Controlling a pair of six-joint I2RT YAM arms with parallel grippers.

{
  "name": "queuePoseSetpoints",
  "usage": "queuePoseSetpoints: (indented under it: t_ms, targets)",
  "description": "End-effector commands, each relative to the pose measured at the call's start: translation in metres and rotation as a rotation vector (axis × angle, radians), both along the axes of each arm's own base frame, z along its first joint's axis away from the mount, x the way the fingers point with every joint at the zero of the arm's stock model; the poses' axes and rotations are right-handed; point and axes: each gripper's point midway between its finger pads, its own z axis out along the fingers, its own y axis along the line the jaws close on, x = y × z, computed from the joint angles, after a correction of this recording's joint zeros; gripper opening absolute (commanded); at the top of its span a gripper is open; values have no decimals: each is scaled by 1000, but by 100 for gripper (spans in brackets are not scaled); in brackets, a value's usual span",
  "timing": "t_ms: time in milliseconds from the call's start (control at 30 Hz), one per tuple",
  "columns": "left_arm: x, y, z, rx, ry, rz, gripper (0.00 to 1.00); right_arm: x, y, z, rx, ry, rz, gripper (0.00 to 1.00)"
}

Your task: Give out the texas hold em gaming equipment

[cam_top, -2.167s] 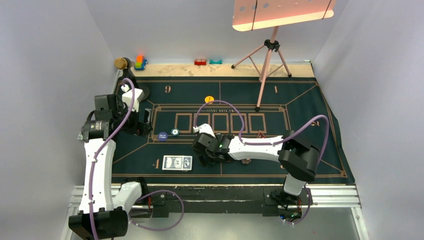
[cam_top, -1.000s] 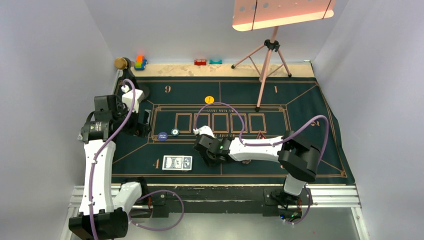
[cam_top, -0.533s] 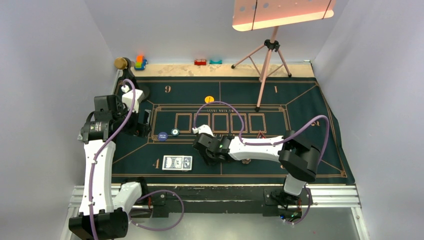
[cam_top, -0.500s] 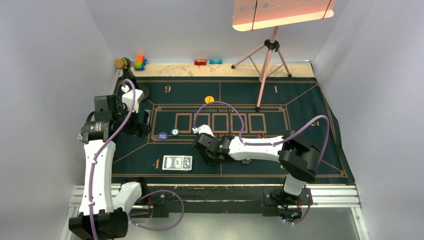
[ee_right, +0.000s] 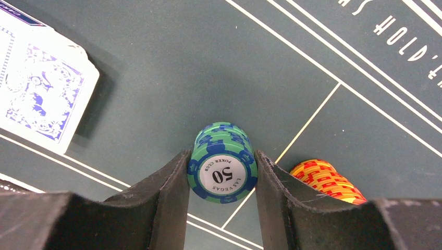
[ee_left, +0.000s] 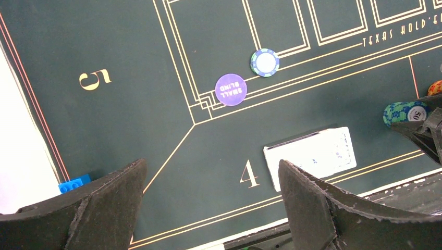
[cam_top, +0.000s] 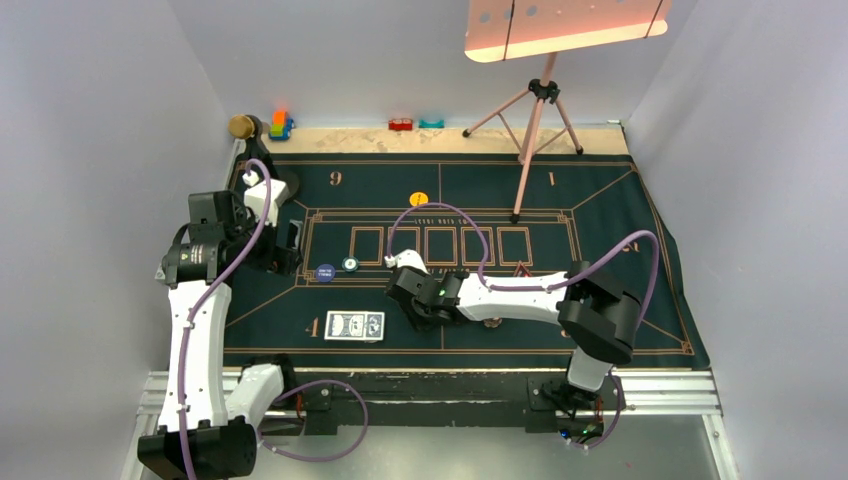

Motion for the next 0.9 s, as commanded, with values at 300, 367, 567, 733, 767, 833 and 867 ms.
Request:
queuePoseSetpoints:
  t_ms: [300, 367, 567, 733, 767, 833, 867]
  targets:
    - [2, 3, 4, 24, -33, -10, 100, 10, 16, 59, 107, -78, 7, 22]
    - [2, 3, 3, 24, -34, -11, 100, 15, 17, 68, 113, -99, 8, 22]
    - [3, 3, 2, 21, -25, -13, 100, 83, 11, 102, 125, -170, -72, 19]
    - [4, 3, 2, 24, -23, -14, 100, 167, 0, 130, 159, -236, -182, 18]
    - [4, 3, 2, 24, -24, -16, 100, 183, -3, 131, 158, -242, -205, 18]
    - [4, 3, 1, 24, -22, -13, 100, 211, -7, 129, 138, -257, -238, 18]
    - [4, 4, 2, 24, -23, -12, 100, 224, -9, 127, 120, -267, -249, 18]
